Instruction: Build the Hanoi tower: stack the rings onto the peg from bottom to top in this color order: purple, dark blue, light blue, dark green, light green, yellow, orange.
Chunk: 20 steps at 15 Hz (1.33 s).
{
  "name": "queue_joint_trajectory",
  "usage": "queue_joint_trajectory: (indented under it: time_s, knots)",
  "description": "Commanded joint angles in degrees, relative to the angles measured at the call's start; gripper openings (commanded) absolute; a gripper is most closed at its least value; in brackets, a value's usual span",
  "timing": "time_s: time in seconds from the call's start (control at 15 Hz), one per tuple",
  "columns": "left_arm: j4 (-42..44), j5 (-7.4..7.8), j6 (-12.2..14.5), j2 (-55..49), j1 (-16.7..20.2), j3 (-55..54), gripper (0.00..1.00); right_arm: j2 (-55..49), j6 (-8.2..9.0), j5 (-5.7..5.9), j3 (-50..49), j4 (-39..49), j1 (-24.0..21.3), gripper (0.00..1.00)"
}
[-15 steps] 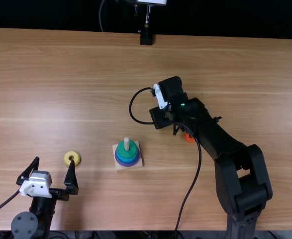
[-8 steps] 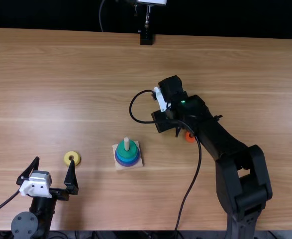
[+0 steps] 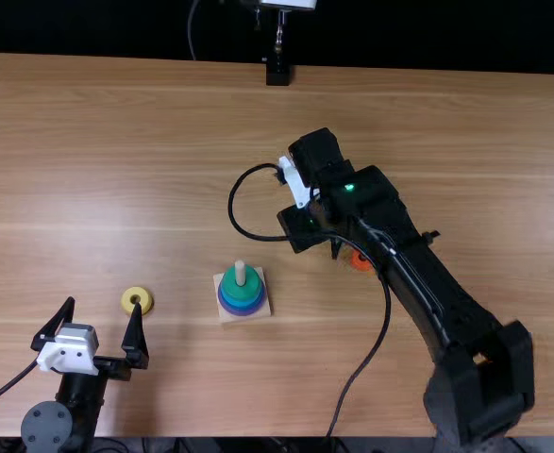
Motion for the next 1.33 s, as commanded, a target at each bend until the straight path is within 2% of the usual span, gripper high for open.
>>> queue_joint_trajectory:
  time_s: [0.0, 0.33, 0.67, 1.27]
  knots:
    - [-1.75, 1.19, 0.86, -0.62, 0.55, -0.69, 1.00, -3.31, -0.11, -0.20, 3.45, -1.76, 1.76, 0.00]
    - [-1.75, 1.19, 0.86, -0.62, 0.55, -0.69, 1.00, -6.74, 0.00, -0.30, 9.69, -10.20, 6.86, 0.00]
    - [-1.75, 1.19, 0.86, -0.62, 0.55, -0.69, 1.00, -6.91, 0.31, -0.30, 12.24, -10.73, 11.25, 0.00]
    - [-1.75, 1.19, 0.86, -0.62, 0.55, -0.69, 1.00, -6.91, 0.73, -0.41, 14.97, -13.79, 15.73, 0.00]
